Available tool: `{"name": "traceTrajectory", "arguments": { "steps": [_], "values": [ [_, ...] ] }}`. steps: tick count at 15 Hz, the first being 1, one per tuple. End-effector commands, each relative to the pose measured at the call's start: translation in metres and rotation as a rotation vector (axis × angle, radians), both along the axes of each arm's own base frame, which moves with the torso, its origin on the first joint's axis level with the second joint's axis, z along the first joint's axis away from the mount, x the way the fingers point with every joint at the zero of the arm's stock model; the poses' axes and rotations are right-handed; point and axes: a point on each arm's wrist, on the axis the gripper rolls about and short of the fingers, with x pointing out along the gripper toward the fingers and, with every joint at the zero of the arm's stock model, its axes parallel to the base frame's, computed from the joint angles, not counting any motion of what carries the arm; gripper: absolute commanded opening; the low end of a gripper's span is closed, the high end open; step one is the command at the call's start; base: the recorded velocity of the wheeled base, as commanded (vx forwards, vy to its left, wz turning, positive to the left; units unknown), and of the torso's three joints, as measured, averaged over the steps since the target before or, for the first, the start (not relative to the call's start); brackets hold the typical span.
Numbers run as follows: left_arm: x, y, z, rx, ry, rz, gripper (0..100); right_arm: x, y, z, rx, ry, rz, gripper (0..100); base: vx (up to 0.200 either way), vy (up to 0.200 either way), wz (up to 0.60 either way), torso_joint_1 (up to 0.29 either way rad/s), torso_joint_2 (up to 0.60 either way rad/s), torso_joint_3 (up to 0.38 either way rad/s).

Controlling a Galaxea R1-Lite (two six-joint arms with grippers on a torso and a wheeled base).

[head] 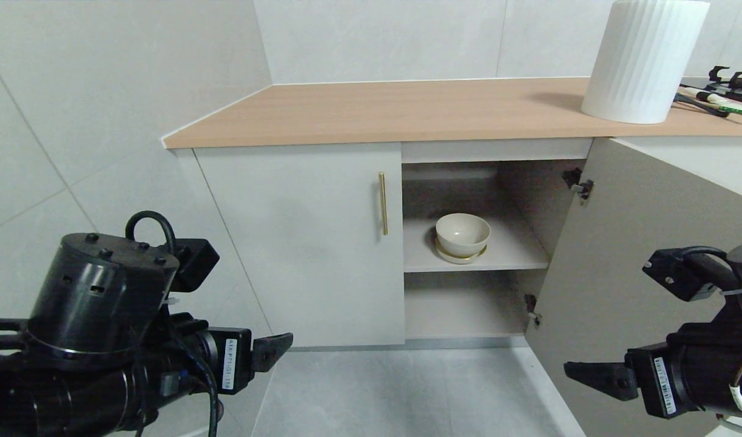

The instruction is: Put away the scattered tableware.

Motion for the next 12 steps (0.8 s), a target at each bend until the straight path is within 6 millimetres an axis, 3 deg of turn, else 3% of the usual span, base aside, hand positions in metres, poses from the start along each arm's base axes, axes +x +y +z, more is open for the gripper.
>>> {"name": "traceTrajectory", "arguments": {
  "steps": [1,3,12],
  "values": [
    [0.0,0.0,-0.001,0.002,0.005,0.0,100,-0.001,-0.001,0.001,0.004,-0.005,0.0,100,0.0,0.0,0.0,0.0,0.0,0.0],
    [0.0,0.0,-0.002,0.011,0.007,-0.005,100,-0.006,-0.004,0.003,-0.016,0.012,0.003,100,0.0,0.0,0.0,0.0,0.0,0.0],
    [-0.002,0.002,-0.005,0.047,0.007,-0.029,100,-0.072,-0.051,0.016,-0.326,0.133,0.195,100,0.0,-0.2,0.0,0.005,0.0,0.001]
  ]
}}
